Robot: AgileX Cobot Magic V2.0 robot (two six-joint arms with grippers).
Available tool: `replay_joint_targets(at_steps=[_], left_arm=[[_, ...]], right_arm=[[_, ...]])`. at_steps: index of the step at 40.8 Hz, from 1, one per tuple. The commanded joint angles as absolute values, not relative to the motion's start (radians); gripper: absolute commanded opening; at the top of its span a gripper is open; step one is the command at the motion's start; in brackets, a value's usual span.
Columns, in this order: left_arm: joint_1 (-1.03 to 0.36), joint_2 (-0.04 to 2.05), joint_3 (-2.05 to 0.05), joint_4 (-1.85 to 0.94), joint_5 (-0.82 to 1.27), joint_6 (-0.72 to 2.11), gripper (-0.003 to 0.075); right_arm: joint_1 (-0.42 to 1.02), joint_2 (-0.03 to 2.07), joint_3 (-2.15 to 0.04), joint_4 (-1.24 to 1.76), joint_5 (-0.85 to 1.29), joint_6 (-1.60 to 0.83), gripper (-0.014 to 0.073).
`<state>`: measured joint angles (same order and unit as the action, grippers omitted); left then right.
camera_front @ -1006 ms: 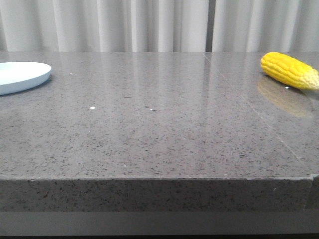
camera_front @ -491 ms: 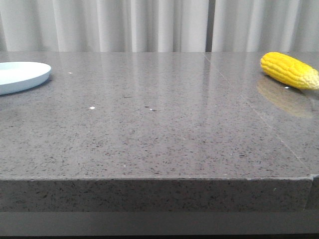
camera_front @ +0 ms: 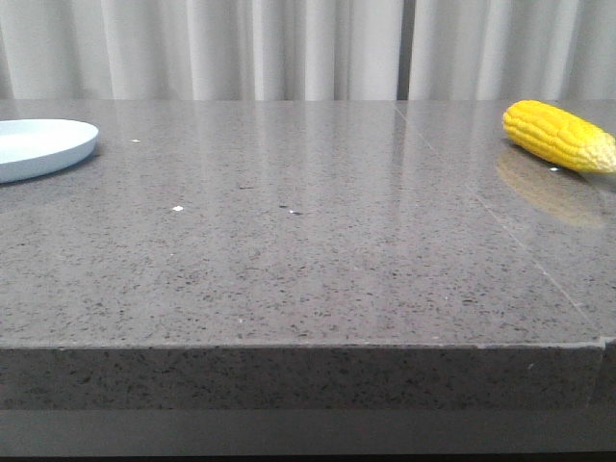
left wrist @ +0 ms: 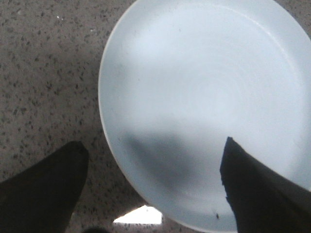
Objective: Place corn on plate with both arms
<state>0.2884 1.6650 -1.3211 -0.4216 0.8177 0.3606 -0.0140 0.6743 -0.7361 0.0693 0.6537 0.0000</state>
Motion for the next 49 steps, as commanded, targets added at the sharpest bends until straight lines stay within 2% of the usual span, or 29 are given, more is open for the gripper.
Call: replay_joint_targets(at_steps=[1,13,32,36,44,49], left_arm=[[0.29,1.663,-1.384,-0.458,0.759,0.365,0.0544],[0.29,1.748,-1.45,-0.456,0.708,0.365,0.0544],[0.29,1.799,-1.465,-0.455,0.745,0.368,0.0536],[0.29,1.799,-1.465,-0.455,0.751,0.368,0.0449],[0.29,1.799,-1.465,-0.455,0.751,0.368,0.0126],[0.29,1.799,-1.465,-0.455,0.749,0.368,-0.0022]], right_arm=[[-0.022,0.679,-0.768,0.06,0.588,-0.005,0.0605],[-0.022,0.679,-0.768,0.06,0.588,-0.005,0.0605],[-0.022,0.679,-0.768,0.06,0.588,-0.005,0.0605],[-0.022,0.679,-0.768,0.06,0.588,-0.005,0.0605],[-0.022,0.679,-0.768,0.06,0.588,-0.005,0.0605],[-0.022,0.679,-0.768,0.06,0.588,-0.005,0.0605]])
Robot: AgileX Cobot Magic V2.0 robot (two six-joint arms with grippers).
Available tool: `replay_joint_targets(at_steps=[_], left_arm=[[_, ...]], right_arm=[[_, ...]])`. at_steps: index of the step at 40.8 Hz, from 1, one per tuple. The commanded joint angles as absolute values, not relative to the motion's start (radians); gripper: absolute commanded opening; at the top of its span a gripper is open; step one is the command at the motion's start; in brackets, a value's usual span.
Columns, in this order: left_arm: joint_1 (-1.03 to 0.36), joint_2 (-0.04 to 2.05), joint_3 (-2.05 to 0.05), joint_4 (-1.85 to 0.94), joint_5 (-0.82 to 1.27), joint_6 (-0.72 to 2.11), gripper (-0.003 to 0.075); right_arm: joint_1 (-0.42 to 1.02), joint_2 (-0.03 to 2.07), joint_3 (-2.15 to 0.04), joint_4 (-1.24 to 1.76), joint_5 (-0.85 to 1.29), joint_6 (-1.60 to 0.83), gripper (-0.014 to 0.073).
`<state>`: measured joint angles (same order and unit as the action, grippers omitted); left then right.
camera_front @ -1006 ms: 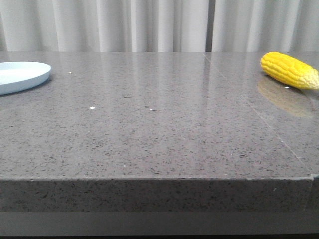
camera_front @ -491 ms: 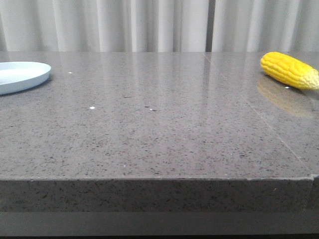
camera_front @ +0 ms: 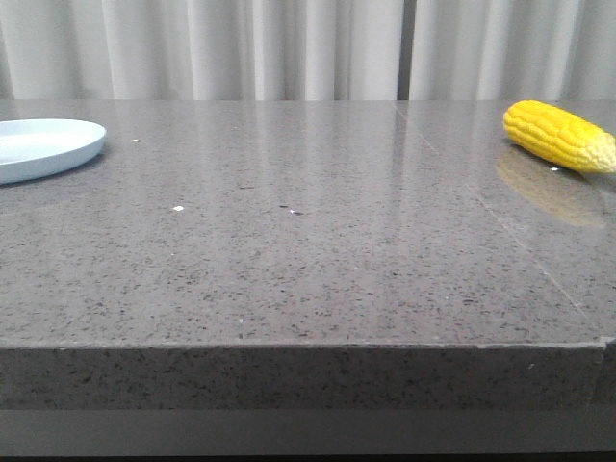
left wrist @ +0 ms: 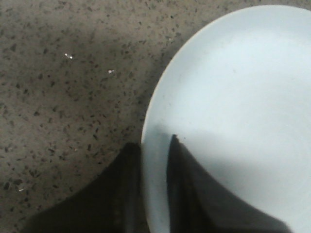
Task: Place corn on plate with both arms
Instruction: 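Grip the plate rim with the left gripper and drag it toward the table center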
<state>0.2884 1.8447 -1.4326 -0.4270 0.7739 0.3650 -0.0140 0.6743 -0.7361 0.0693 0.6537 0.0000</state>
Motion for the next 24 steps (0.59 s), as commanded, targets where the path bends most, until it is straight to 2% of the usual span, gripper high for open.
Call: replay_joint_targets(at_steps=[1,13,24], left_arm=[[0.29,1.796,-1.465,-0.455,0.749,0.368,-0.002],[0.264,1.722,-1.475,-0.55,0.759,0.368,-0.002],[0.104,1.688,-1.556,-0.55,0.879,0.368,-0.002]], right_arm=[[-0.022,0.679,-0.768,0.06,0.588,-0.005,0.0605],[-0.022,0.679,-0.768,0.06,0.588,-0.005,0.0605],[-0.022,0.679,-0.768,0.06,0.588,-0.005,0.0605]])
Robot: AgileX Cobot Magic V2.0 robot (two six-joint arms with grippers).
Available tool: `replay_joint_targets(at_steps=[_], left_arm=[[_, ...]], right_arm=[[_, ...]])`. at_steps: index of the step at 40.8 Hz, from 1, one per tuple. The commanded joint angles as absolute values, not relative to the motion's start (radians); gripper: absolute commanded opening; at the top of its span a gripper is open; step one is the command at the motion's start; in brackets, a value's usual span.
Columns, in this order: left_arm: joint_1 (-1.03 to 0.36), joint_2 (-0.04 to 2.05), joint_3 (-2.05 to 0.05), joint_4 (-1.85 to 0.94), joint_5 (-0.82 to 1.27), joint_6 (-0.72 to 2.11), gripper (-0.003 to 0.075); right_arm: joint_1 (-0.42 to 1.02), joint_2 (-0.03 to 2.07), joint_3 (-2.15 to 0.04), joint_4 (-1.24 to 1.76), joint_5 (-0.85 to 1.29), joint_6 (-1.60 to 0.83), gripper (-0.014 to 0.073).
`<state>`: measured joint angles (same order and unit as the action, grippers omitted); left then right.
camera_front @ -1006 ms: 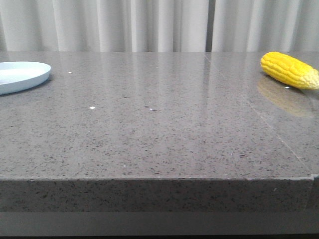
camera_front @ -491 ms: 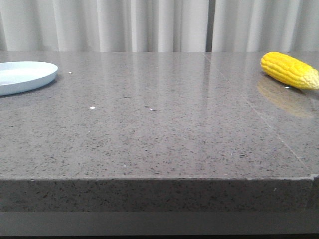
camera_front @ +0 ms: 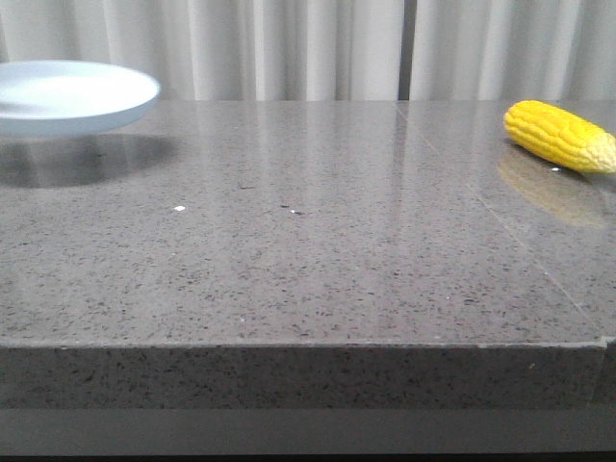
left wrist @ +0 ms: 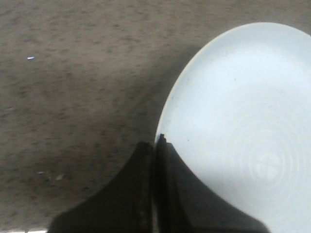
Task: Place corn on plate with both arms
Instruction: 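Grip the plate rim with the left gripper and drag it toward the table center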
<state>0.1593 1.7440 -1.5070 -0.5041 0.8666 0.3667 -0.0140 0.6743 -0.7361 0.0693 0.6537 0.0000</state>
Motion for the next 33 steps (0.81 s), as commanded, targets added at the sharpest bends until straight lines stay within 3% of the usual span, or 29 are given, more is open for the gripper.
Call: replay_joint_targets(at_steps=[1,19,33], left_arm=[[0.088,1.688,-1.562,-0.55,0.884,0.368,-0.002],[-0.225,1.736,-1.564,-0.548,0.84,0.368,-0.002],[-0.297,1.816,-1.564,-0.546,0.815,0.368,-0.002]], right_arm=[[-0.022,0.679,-0.768,0.06,0.588,-0.005,0.0605],[-0.022,0.679,-0.768,0.06,0.588,-0.005,0.0605],[-0.022,0.679,-0.768,0.06,0.588,-0.005,0.0605]])
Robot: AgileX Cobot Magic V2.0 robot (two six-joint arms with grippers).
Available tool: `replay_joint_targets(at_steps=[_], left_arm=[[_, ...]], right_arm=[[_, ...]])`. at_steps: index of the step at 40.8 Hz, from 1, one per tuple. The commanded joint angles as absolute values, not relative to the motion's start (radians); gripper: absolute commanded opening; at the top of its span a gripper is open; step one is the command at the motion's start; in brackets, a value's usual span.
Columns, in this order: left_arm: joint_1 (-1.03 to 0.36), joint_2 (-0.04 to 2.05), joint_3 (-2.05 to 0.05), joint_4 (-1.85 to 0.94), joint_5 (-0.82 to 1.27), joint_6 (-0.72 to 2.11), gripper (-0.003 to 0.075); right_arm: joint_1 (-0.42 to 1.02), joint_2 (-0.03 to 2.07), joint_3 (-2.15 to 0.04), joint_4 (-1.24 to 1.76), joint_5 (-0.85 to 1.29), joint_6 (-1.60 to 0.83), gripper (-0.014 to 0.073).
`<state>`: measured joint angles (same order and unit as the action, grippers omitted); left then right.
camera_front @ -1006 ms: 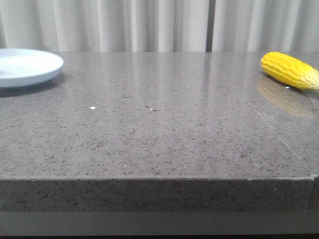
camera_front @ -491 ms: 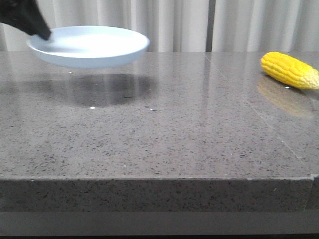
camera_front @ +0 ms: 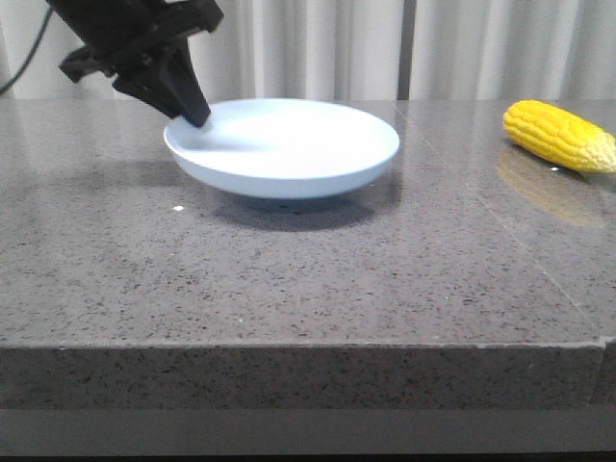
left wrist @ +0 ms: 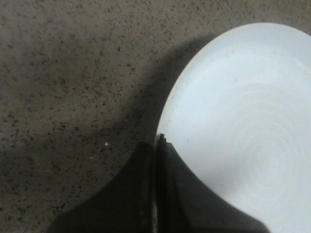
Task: Place corn on plate with both arms
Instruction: 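Grip the plate rim with the left gripper and drag it toward the table center, then release the plate and lift the left gripper away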
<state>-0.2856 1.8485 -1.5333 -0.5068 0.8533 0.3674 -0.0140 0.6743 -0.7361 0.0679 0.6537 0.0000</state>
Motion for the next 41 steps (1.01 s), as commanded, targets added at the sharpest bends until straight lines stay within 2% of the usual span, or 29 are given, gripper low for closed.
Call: replay_joint_targets(at_steps=[1,7,10,17,20,23,33,41], left_arm=[[-0.297,1.819,-1.564,-0.546,0.815,0.368,-0.002],[-0.297,1.836,-1.564,-0.539,0.818,0.368,0.0002],[-0.297,1.836,-1.564,-0.532,0.818,0.368,0.0082],[-0.295,1.828,-1.564,-0.523,0.82,0.368,0.0374],[-0.295,1.813,-1.564,-0.508,0.821,0.368,0.0453],[-0.295,1.784,-1.567,-0.457,0.826,0.368,0.0473],[-0.315,1.602,-1.567,-0.318,0.87,0.343,0.0473],[-0.456,1.472,-1.565,-0.047,0.94,0.202,0.0473]], right_arm=[[-0.022,0.679,-0.768,0.06,0.588,-0.005,0.0605],[-0.022,0.679,-0.768,0.06,0.588,-0.005,0.0605],[-0.022,0.679,-0.768,0.06,0.588,-0.005,0.0605],[-0.022,0.679,-0.768,0.06,0.588,-0.005,0.0605],[-0.022,0.679,-0.768,0.06,0.588,-0.005,0.0605],[-0.022,0.679,-0.768,0.06,0.588,-0.005,0.0605],[-0.022,0.679,-0.768,0.06,0.588,-0.005,0.0605],[-0.022,0.679,-0.768,0.06,0.588,-0.005,0.0605]])
